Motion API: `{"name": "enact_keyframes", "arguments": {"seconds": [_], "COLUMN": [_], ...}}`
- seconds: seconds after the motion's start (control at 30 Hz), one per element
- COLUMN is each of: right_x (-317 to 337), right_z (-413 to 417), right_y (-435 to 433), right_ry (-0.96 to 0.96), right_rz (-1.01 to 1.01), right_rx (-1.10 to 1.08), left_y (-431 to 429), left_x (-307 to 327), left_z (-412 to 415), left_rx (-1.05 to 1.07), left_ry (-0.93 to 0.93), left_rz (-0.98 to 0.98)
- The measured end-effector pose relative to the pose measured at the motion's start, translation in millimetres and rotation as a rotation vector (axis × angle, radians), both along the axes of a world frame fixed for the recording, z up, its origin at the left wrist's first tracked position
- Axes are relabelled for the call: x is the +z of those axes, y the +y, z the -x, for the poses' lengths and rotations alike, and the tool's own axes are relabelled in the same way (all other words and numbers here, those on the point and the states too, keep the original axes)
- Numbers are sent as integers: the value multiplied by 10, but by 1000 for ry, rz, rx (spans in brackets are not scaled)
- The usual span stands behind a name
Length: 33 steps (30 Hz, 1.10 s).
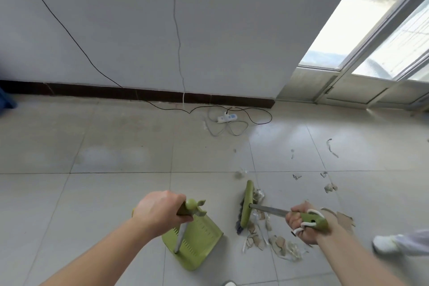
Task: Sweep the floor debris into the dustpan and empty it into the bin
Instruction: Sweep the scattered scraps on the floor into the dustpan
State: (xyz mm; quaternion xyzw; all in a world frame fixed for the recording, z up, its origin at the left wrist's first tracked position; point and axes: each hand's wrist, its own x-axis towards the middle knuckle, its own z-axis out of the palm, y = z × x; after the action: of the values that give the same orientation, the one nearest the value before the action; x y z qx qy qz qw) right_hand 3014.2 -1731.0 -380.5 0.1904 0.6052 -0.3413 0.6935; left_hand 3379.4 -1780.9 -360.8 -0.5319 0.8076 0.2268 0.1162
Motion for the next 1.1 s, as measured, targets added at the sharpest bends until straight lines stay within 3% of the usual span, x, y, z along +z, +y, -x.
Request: {"name": "enact_keyframes", "arguments": {"seconds": [0.53, 0.83, 1.1], "right_x": [58, -414, -458], "right_z": [77, 239, 1032], "right_y": [-407, -970, -786], "right_ry": [-98, -279, -242], "right_rz": [92, 293, 186], "right_rx": [148, 38, -201], "left_y": [-334, -521, -650], "left_x": [136, 42, 17], "left_z": [409, 784, 1147], "left_rx": [13, 27, 0], "left_ry": [-58, -117, -73], "left_rz": [92, 123, 115]}}
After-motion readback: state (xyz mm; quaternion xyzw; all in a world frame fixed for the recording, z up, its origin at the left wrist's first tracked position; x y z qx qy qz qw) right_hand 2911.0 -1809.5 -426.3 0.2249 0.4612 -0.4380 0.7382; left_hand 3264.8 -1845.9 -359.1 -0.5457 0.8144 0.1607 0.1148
